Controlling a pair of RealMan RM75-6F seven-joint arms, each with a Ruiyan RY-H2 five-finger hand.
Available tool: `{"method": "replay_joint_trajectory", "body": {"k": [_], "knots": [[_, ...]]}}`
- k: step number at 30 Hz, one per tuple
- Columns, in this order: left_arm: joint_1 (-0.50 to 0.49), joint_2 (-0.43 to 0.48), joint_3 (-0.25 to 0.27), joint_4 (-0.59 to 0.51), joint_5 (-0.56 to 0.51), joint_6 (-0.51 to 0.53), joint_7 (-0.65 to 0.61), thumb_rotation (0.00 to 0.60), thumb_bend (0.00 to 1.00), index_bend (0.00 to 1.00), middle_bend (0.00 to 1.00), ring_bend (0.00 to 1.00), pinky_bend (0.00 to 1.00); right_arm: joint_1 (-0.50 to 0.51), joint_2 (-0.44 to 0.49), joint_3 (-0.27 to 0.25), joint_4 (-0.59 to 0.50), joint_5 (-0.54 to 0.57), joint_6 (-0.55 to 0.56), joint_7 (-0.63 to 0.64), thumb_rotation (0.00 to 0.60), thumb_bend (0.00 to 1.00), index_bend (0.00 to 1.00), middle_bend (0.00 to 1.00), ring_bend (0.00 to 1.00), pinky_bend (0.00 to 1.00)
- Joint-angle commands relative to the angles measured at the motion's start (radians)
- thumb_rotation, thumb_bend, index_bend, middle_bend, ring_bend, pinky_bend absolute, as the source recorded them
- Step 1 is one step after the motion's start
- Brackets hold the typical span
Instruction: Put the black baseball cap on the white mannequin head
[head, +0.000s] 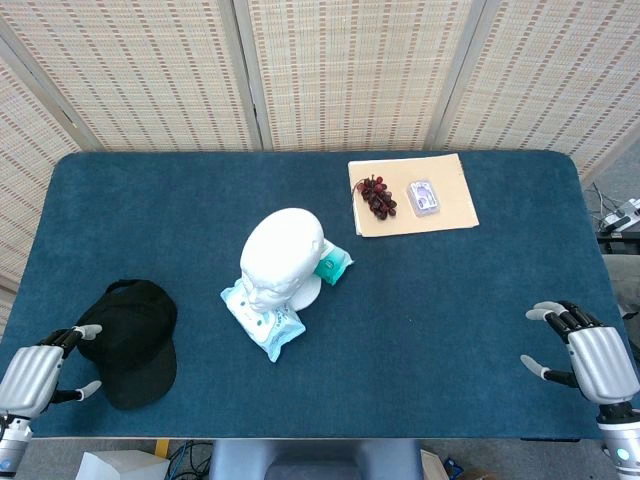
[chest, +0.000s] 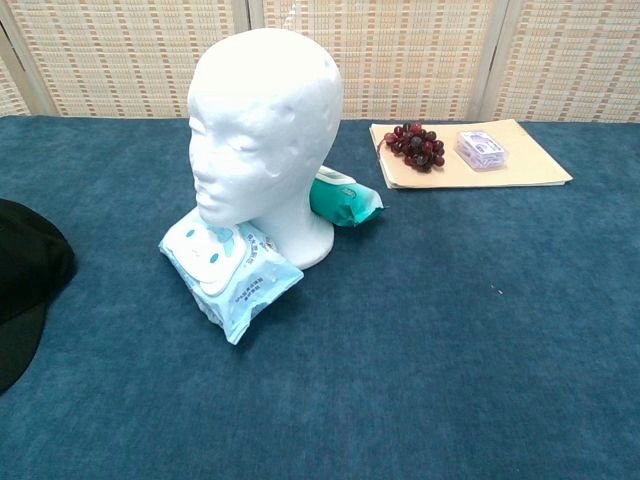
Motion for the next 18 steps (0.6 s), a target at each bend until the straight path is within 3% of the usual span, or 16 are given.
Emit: {"method": "replay_joint_trajectory", "body": {"k": [1, 18], "knots": [[0.002, -0.001, 0.001, -0.003, -0.005, 0.000, 0.006, 0.600, 0.08, 0.26, 0.34, 0.29, 0.47, 0.001, 0.003, -0.005, -0.003, -0.015, 0.006, 0.009, 0.600, 0.04, 0.35, 0.32, 0.26, 0.45], [0.015, 0.003, 0.004, -0.002, 0.006, 0.030, -0.025, 0.600, 0.08, 0.27, 0.35, 0.30, 0.47, 0.016, -0.007, -0.007, -0.007, -0.026, -0.011, -0.002, 0.600, 0.04, 0.35, 0.32, 0.26, 0.44]]}}
